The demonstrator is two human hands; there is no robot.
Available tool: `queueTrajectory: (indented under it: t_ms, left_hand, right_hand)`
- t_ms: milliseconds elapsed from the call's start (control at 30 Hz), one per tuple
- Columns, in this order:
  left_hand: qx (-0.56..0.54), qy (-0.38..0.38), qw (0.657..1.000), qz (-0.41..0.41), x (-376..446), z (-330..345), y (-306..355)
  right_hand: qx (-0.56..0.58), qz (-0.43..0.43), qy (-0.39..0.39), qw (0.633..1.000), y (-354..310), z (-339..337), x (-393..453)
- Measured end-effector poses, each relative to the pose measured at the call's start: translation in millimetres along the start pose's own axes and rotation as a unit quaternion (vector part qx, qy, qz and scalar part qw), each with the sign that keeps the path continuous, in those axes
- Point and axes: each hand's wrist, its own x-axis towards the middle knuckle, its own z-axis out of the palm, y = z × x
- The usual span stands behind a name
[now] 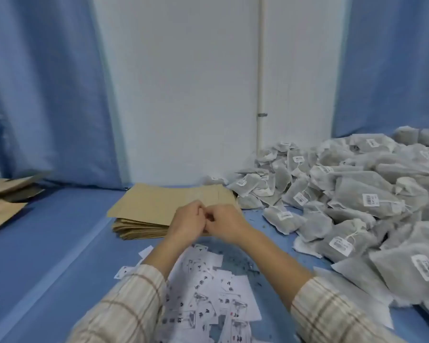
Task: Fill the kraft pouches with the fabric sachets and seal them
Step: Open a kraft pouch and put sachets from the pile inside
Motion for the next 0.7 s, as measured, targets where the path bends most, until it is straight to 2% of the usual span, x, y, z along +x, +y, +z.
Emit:
queueTrajectory:
  t_ms: [167,267,367,433,533,633,700]
  left_hand:
    - [0.184,-0.051,0.981,0.029,42,10,-55]
    - [0.229,-0.014,0.973,0.028,60,10,-82]
    - [0.265,-0.003,0.964,0.031,68,14,-100]
    - [0.226,0.037,0.973,0.009,67,16,-106]
    - [0.051,0.171,0.98,-0.093,58,17,-113]
    - [-0.116,0.247,0.939,-0.208,46,16,-120]
    - [-0.161,0.252,0.915,-0.269,39,13,-125]
  right_hand:
    - [-0.093,-0.001,-0.017,0.995,32,42,59]
    - [-0.185,-0.025,-0.031,0.982,44,63,89]
    - [-0.278,-0.021,-0.106,0.954,53,76,108]
    - [-0.318,-0.032,-0.122,0.94,60,82,113]
    - [-0.351,-0.079,-0.089,0.929,72,86,109]
    - [-0.352,-0.104,-0.065,0.928,86,83,97]
    - [-0.333,-0.1,-0.039,0.937,91,80,87]
